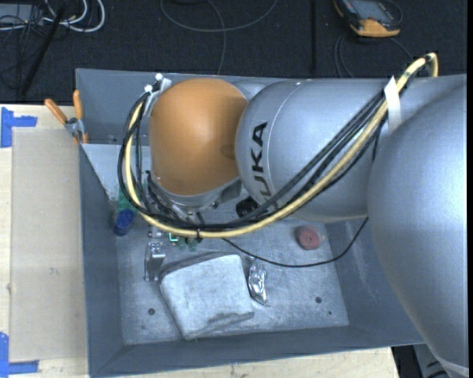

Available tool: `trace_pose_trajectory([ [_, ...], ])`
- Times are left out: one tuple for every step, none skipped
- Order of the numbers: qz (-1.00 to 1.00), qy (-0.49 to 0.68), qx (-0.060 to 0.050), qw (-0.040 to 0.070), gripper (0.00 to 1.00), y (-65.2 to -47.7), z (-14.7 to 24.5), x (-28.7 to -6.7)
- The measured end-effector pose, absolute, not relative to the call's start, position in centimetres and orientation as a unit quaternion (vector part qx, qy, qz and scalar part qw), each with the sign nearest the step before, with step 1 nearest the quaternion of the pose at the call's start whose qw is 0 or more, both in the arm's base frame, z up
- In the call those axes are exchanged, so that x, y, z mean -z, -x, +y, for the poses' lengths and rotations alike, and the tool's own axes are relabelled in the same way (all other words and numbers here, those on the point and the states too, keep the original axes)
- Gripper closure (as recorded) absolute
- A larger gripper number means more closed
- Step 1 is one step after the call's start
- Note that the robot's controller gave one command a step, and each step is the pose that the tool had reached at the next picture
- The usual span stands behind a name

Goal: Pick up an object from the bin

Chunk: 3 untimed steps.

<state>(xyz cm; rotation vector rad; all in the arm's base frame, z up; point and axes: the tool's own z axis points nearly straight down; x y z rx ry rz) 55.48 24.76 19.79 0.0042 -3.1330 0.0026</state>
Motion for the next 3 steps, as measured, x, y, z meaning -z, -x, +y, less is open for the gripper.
trace_pose_trajectory([
  [-1.000, 0.005, -0.002, 0.003, 0.00, -57.8, 19.2, -10.6],
  [-0.992, 0.130, 0.002, -0.001, 0.00, -55.9, 16.6, -7.2],
  [-0.994, 0.109, -0.001, 0.001, 0.00, -55.5, 9.3, -7.6],
])
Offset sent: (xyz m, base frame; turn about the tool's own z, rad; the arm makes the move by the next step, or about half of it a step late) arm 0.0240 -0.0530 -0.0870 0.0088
